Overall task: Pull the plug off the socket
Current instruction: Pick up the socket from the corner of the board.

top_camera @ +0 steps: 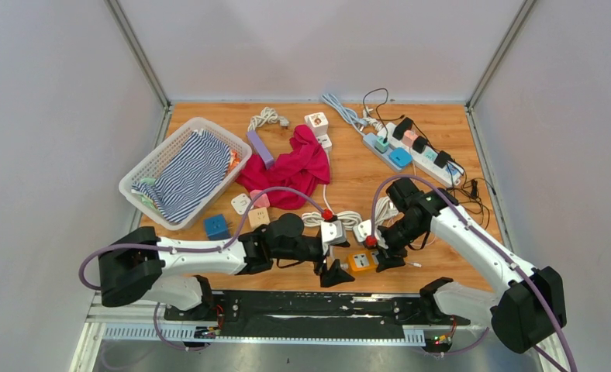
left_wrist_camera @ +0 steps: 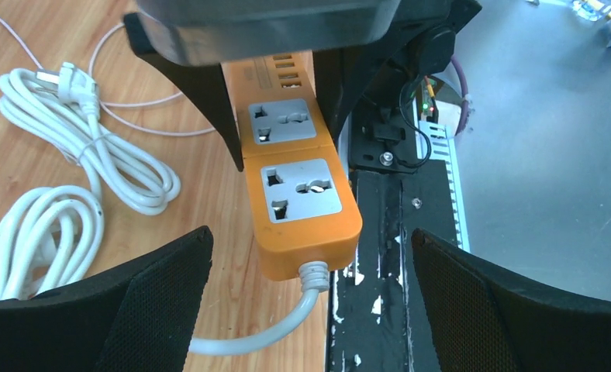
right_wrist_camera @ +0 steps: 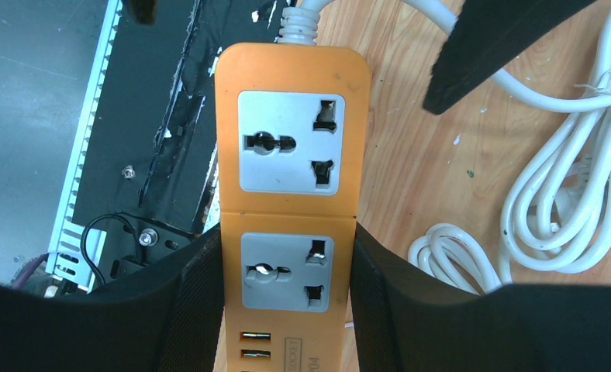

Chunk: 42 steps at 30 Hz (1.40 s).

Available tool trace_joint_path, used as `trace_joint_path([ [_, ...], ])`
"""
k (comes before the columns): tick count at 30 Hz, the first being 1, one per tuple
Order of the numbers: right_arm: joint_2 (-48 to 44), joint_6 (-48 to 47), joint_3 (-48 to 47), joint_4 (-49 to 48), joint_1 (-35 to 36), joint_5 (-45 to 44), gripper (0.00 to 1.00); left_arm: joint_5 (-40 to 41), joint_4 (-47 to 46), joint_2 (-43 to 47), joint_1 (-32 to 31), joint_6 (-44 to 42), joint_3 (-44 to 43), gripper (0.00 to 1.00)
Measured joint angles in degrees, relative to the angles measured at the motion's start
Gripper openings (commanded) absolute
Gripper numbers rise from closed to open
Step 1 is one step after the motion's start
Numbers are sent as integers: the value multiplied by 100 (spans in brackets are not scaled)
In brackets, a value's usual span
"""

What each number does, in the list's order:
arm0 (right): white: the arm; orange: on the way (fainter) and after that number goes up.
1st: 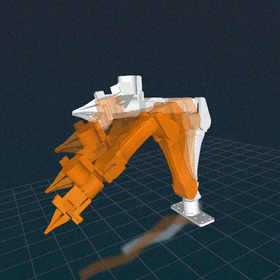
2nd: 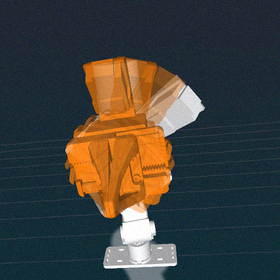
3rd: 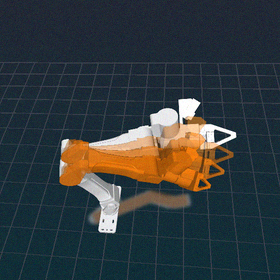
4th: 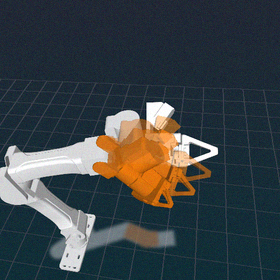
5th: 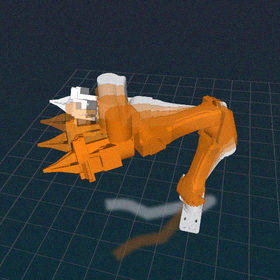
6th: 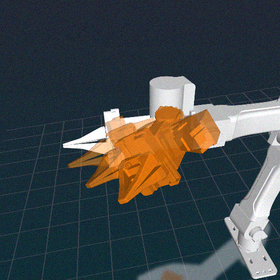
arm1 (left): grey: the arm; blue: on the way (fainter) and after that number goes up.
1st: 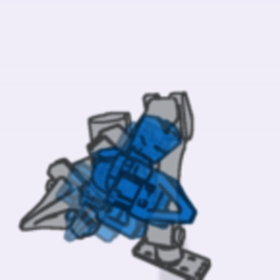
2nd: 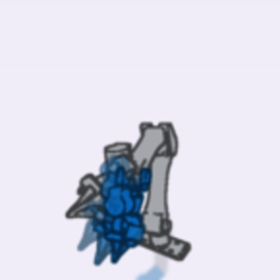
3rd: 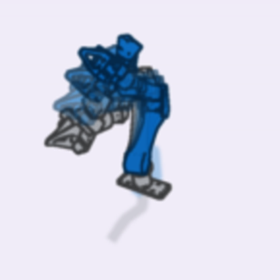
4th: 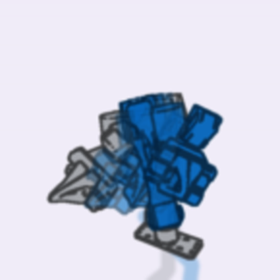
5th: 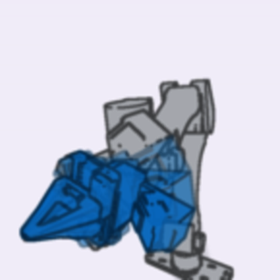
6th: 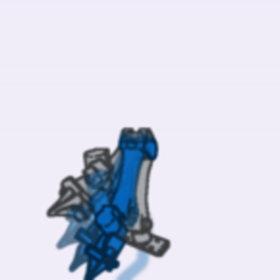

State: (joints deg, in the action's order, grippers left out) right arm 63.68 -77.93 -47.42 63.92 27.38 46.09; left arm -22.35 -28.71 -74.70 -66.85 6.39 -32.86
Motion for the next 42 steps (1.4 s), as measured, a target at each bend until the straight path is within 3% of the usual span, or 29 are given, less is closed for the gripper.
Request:
trace_joint_path([
  [14, 0, 0, 0, 20, -81, 96, 0, 957, -57, -522, -378, -81, -59, 83],
  [32, 2, 0, 0, 24, -164, 190, 0, 1213, -461, -778, -461, -42, -90, 69],
  [40, 2, 28, -2, 24, -179, 186, 0, 1106, -511, -820, -503, -15, -101, 40],
  [42, 4, 31, -2, 28, -197, 186, 0, 1097, -529, -841, -503, -2, -109, 26],
])
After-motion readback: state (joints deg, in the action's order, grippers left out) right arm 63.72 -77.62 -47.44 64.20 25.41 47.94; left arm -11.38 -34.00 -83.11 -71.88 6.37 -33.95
